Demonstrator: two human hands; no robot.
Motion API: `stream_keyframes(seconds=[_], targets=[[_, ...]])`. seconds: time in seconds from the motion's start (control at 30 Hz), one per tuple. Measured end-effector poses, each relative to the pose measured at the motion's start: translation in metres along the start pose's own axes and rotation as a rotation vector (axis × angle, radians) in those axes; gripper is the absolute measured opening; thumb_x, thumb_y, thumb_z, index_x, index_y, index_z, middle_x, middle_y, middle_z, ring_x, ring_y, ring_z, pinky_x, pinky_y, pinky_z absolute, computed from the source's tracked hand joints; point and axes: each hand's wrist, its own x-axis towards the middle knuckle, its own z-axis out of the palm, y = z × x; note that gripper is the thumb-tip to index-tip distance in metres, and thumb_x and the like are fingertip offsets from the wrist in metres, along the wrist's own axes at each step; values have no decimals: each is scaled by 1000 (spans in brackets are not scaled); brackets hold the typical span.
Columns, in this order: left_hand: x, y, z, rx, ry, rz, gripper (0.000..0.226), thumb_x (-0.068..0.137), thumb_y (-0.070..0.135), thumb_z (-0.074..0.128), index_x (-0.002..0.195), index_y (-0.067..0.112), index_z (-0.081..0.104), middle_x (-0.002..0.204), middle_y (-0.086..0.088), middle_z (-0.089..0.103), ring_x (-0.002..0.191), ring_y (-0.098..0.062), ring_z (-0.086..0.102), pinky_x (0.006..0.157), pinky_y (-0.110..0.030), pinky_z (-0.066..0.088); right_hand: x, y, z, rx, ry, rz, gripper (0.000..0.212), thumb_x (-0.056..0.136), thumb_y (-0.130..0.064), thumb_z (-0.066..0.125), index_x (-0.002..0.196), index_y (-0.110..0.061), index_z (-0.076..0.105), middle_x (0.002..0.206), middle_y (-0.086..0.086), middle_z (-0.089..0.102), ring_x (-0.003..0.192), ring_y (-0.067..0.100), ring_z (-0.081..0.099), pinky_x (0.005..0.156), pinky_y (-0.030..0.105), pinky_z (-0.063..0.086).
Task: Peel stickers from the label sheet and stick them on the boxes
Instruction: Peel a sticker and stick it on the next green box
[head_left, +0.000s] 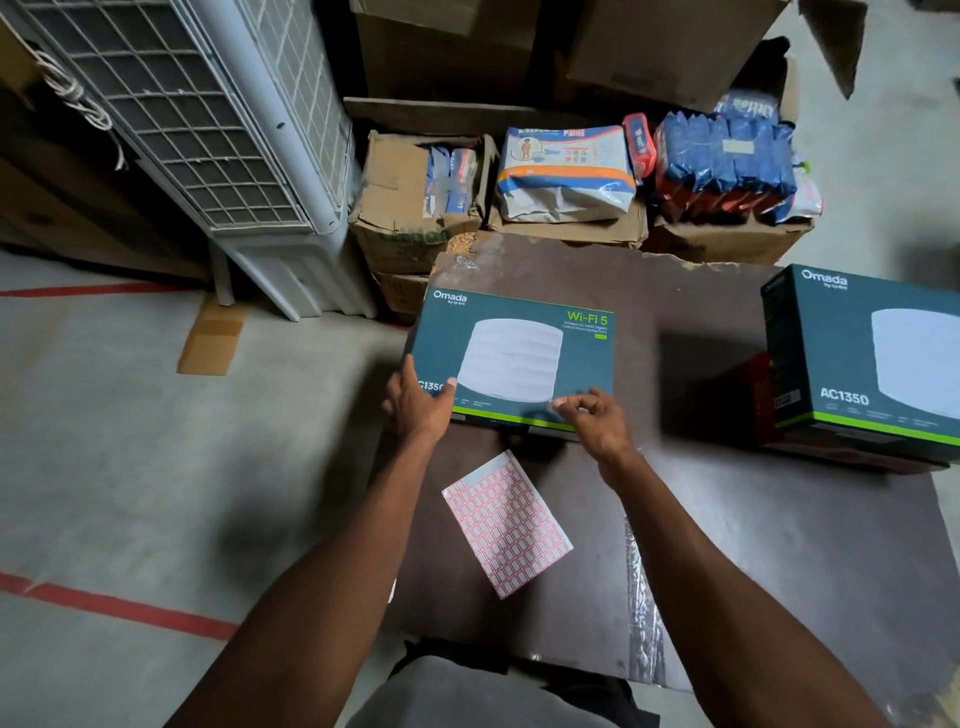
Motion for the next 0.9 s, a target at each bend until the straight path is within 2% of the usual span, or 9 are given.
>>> stream_keyframes(seconds=[0.07, 0.17, 0.27, 0.33, 0.47, 0.57, 0.73, 0.8, 0.9], targets=[[13, 4, 2, 16, -14, -48, 90, 90, 49, 68, 161, 18, 23, 163, -14, 29, 148, -37, 28, 121, -43, 22, 17, 10, 0, -6, 17, 48, 17, 75, -31, 87, 69, -19, 76, 126, 13, 69, 130, 19, 54, 107, 26, 37], [32, 1, 6, 0, -65, -143, 90, 79, 60, 66, 152, 15, 37, 149, -18, 47, 136, -39, 45, 115, -48, 38, 67, 60, -4, -33, 37, 71, 35, 54, -53, 85, 81, -34, 74, 135, 15, 64, 124, 27, 63, 113, 40, 46], [50, -11, 9, -31, -93, -180, 86, 67, 67, 65, 134, 17, 51, 132, -12, 62, 120, -36, 60, 102, -48, 51, 77, 62, -4, 15, 73, 95, 60, 50, -55, 83, 92, -16, 63, 143, 14, 61, 124, 31, 64, 116, 44, 44], [57, -17, 8, -61, -96, -191, 91, 55, 75, 63, 126, 18, 57, 125, -7, 69, 112, -33, 66, 97, -47, 55, 80, 59, -3, 43, 49, 104, 65, 46, -54, 79, 90, -7, 68, 124, 10, 72, 112, 21, 69, 111, 40, 48], [105, -57, 29, -120, -108, -220, 95, 40, 95, 67, 105, 26, 67, 104, 3, 75, 94, -24, 72, 87, -45, 61, 73, 48, -9, -12, 53, 106, 39, 54, -46, 83, 72, -13, 72, 116, 15, 69, 99, 20, 70, 93, 34, 56], [119, -61, 29, -121, -88, -265, 113, 24, 106, 59, 103, 26, 72, 103, 4, 76, 93, -24, 73, 88, -44, 61, 60, 30, -13, -37, 69, 105, 14, 75, -24, 84, 72, -16, 73, 114, 16, 71, 87, 14, 65, 75, 22, 47], [53, 16, -24, -95, -128, -263, 117, 41, 100, 58, 116, 11, 73, 116, -9, 71, 109, -33, 65, 97, -42, 54, 45, 16, -21, 37, 58, 86, 19, 88, -9, 76, 72, -18, 73, 91, 3, 73, 82, 11, 60, 74, 21, 46], [38, 40, -38, -138, -135, -215, 98, 58, 92, 64, 112, 10, 72, 113, -10, 69, 105, -32, 64, 90, -37, 53, 39, 15, -22, 88, 30, 85, 20, 92, -7, 72, 75, -19, 73, 83, -4, 71, 77, 8, 58, 72, 22, 45], [29, 65, -49, -205, -80, -88, 56, 78, 71, 72, 83, 16, 67, 93, -7, 67, 89, -29, 61, 73, -34, 47, 32, 21, -26, 157, 4, 118, 13, 93, -9, 71, 82, -16, 73, 81, -5, 69, 75, 8, 56, 68, 22, 45]])
